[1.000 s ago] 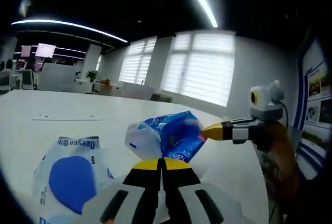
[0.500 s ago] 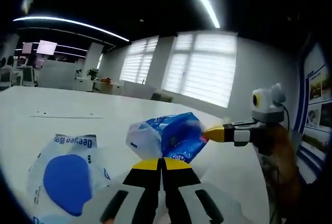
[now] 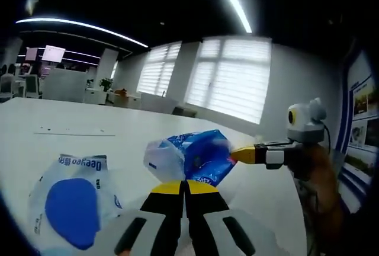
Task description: Arrange the tabletop items into an orderly group along one side of the table until the central work area is clear of visible clutter.
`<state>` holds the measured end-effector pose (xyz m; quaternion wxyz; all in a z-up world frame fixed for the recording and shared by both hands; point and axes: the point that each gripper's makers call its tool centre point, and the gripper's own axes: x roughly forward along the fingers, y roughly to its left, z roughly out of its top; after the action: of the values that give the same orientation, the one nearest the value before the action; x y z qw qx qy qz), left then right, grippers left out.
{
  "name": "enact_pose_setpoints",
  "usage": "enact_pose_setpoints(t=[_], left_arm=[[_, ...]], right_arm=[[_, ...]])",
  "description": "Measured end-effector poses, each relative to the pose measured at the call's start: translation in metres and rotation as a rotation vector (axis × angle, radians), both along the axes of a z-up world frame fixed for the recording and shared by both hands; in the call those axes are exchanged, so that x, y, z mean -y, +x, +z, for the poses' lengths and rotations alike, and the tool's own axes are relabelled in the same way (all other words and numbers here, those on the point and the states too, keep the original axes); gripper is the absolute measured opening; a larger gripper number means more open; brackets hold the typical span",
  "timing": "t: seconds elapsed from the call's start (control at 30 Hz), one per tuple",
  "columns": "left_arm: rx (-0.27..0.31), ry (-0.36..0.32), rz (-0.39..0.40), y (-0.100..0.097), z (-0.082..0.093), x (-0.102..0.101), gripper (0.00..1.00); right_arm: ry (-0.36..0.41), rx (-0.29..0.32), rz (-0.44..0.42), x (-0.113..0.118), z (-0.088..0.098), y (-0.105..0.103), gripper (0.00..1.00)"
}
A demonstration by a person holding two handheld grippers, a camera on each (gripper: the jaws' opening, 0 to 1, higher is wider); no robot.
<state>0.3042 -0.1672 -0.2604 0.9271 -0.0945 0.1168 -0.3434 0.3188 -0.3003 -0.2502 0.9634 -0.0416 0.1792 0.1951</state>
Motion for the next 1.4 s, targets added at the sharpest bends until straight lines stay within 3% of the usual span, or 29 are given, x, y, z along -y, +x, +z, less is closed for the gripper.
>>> enact_pose_setpoints(t=[0.13,0.47,1.4], left_arm=[[-0.012,-0.003,0.006,0.012,-0.002,-0.005,0.00],[-0.019,0.025,0.010,0.016,-0.006,-0.002,0.00],[-0.052,0.144,0.047,0.007,-0.028,0.015,0.00]], right_arm=[[0.005,-0.009,-0.002,0.003,-0.004,0.002,0.00],[0.036,-0.027,-0.011,0.006,-0.012,0.006,0.00],[0.134,-0.096,-0.045,0.015,-0.040,0.014,0.00]])
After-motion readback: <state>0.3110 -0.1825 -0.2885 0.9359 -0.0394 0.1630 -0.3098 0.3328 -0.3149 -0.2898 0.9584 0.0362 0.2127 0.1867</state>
